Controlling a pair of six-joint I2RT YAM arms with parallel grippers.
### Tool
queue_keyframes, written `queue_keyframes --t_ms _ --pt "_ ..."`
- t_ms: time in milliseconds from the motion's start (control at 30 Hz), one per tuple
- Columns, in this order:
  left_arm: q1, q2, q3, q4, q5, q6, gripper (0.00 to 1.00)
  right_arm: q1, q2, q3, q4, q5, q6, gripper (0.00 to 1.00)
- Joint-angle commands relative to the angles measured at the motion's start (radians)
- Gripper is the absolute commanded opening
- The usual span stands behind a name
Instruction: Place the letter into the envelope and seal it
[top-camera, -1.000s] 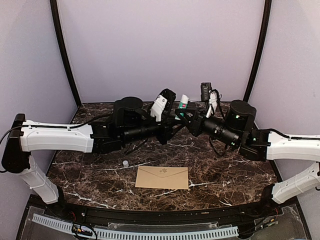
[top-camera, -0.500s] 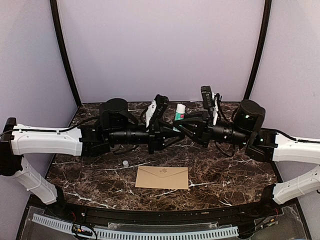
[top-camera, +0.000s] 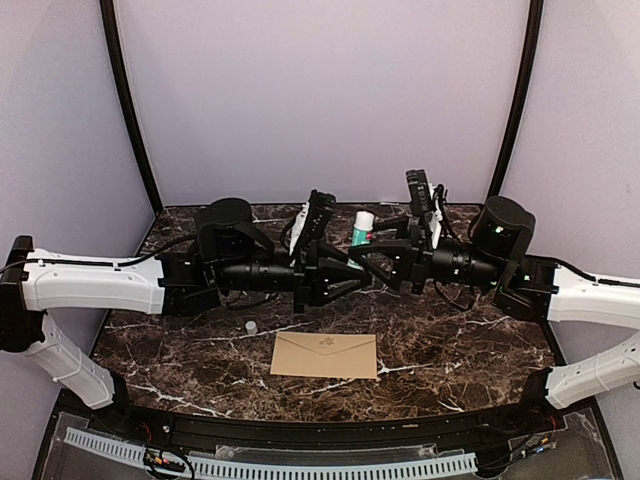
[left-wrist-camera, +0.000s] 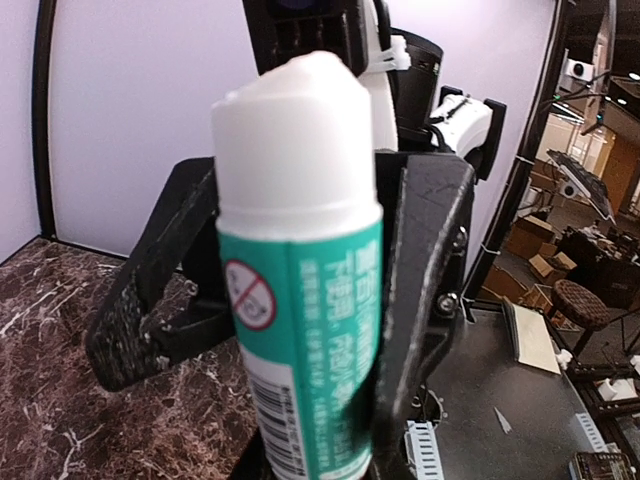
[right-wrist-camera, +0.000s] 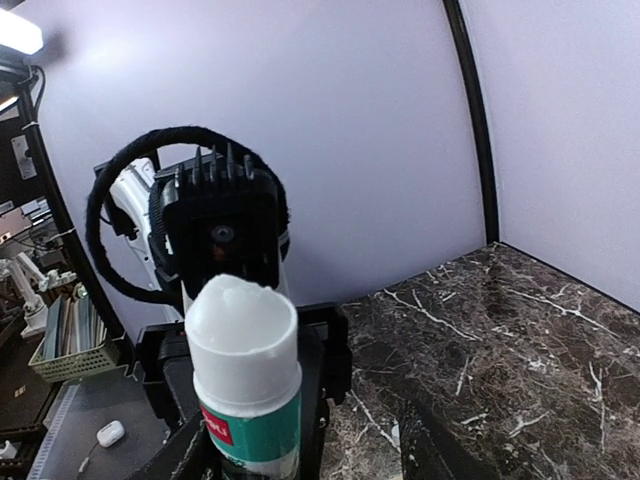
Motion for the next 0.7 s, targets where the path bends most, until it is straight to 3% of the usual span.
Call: queue_keyframes --t_ms 0,300,467,567,667 --pt "-0.014 0.019 0.057 0.019 -0.186 -0.026 0.02 -0.014 -0.005 -0.013 0.042 0.197 0.047 0.56" --pt "-0.013 0.103 0.153 -0.027 -0.368 -0.035 0.01 -0.008 0.081 0.038 0.021 0.363 0.109 0.29" --pt "-0.013 0.119 0.170 -0.045 -0.446 -0.026 0.01 -0.003 0.100 0.042 0.030 0.373 0.111 0.00" --pt "-0.013 0.121 0.168 -0.044 -0.436 -0.022 0.01 -0.003 0.100 0.035 0.036 0.383 0.101 0.00" --pt "-0.013 0.109 0.152 -0.026 -0.327 -0.018 0.01 -0.007 0.097 0.028 0.040 0.295 0.074 0.00"
